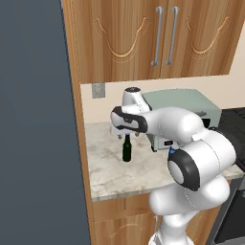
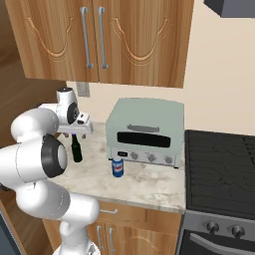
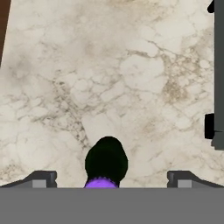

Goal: Move the drinks to the dining counter.

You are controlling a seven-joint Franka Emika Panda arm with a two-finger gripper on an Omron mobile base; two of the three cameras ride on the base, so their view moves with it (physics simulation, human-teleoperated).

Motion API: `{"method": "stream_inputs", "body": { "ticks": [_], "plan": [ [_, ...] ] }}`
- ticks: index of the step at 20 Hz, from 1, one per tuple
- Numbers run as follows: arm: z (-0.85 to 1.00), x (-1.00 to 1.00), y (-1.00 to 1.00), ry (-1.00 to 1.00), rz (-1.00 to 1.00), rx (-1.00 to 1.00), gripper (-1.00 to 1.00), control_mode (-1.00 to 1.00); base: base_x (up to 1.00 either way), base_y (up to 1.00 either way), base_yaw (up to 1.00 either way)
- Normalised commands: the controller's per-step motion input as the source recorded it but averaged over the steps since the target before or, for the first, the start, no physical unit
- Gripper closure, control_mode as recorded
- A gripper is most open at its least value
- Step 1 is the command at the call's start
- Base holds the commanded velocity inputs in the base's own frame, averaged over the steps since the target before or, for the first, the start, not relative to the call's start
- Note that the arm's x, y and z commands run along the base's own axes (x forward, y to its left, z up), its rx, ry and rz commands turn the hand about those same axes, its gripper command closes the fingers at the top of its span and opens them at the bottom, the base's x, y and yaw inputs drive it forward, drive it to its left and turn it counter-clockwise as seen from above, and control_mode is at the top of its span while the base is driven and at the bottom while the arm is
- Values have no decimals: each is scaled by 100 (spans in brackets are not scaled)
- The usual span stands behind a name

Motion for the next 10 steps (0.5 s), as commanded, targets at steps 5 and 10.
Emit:
{"method": "stream_inputs", "body": {
  "ticks": [5,10],
  "plan": [
    [0,0,4,0,0,0,-100,-100,0,0,0],
    [-2,0,4,0,0,0,-100,-100,0,0,0]
  ]
}}
